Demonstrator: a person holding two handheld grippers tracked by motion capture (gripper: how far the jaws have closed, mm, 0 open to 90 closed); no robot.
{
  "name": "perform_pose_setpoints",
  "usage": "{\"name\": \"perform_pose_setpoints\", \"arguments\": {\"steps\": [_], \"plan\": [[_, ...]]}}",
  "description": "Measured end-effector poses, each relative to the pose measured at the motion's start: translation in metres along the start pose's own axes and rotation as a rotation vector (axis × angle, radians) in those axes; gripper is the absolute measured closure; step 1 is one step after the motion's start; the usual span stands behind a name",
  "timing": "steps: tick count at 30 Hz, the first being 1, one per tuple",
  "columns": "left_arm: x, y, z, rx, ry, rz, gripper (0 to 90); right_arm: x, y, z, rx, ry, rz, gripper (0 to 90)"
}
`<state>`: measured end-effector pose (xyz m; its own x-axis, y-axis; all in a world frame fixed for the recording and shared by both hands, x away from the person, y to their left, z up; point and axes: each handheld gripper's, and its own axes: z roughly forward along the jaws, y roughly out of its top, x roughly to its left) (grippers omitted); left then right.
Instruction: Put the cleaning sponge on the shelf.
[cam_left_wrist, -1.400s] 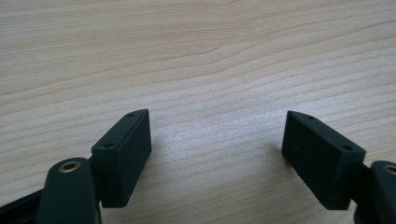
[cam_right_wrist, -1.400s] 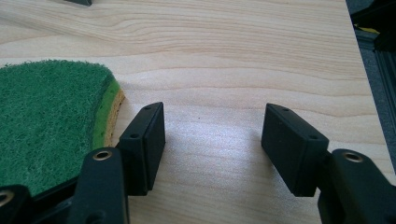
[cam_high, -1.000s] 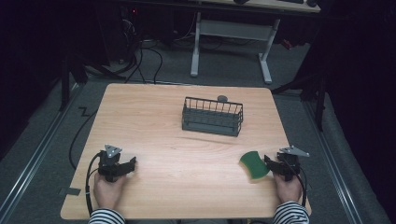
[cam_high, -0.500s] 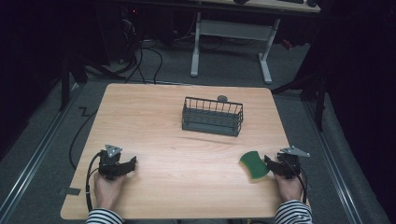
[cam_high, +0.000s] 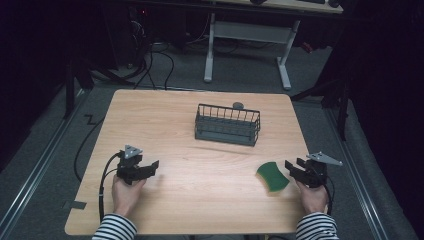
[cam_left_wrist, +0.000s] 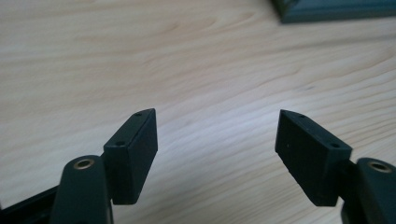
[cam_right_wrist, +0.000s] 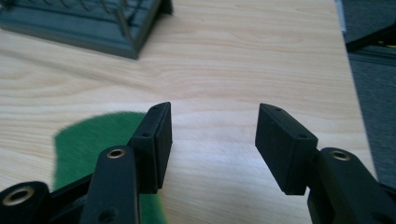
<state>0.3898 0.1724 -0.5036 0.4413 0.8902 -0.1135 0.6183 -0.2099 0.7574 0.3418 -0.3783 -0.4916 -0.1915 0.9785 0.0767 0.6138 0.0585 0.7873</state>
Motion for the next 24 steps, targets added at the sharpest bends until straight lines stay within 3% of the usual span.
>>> {"name": "perform_pose_setpoints", "arguments": {"steps": [1,2,6,8,9,10,12,13,14,15,19,24], "plan": [[-0.008,0.011,0.001,-0.010,-0.032,0.015,31.1,0.002,0.002,0.000,-0.004,0.010,0.004,46.8],[-0.008,0.011,0.001,-0.010,-0.032,0.015,31.6,0.002,0.002,0.000,-0.004,0.010,0.004,46.8],[-0.024,0.033,0.005,-0.019,-0.073,0.048,32.6,0.011,0.012,0.001,-0.002,0.061,-0.011,53.0],[-0.032,0.044,0.007,-0.020,-0.095,0.066,32.7,0.018,0.019,0.004,0.005,0.075,-0.046,57.1],[-0.041,0.056,0.009,-0.021,-0.115,0.077,33.3,0.024,0.026,0.006,-0.002,0.102,-0.045,60.2],[-0.041,0.056,0.009,-0.021,-0.115,0.077,33.6,0.024,0.026,0.006,-0.002,0.102,-0.045,60.2],[-0.058,0.077,0.015,-0.038,-0.144,0.087,34.3,0.034,0.039,0.011,-0.009,0.135,-0.063,62.0],[-0.058,0.077,0.015,-0.038,-0.144,0.087,35.0,0.034,0.039,0.011,-0.009,0.135,-0.063,62.0],[-0.071,0.090,0.020,-0.049,-0.149,0.107,35.5,0.040,0.048,0.015,-0.005,0.138,-0.076,62.3],[-0.071,0.090,0.020,-0.049,-0.149,0.107,36.3,0.040,0.048,0.015,-0.005,0.138,-0.076,62.3],[-0.086,0.119,0.035,-0.059,-0.145,0.108,38.5,0.047,0.070,0.025,-0.016,0.137,-0.069,62.2],[-0.084,0.136,0.048,-0.057,-0.129,0.080,42.1,0.048,0.090,0.037,-0.010,0.130,-0.063,62.1]]}}
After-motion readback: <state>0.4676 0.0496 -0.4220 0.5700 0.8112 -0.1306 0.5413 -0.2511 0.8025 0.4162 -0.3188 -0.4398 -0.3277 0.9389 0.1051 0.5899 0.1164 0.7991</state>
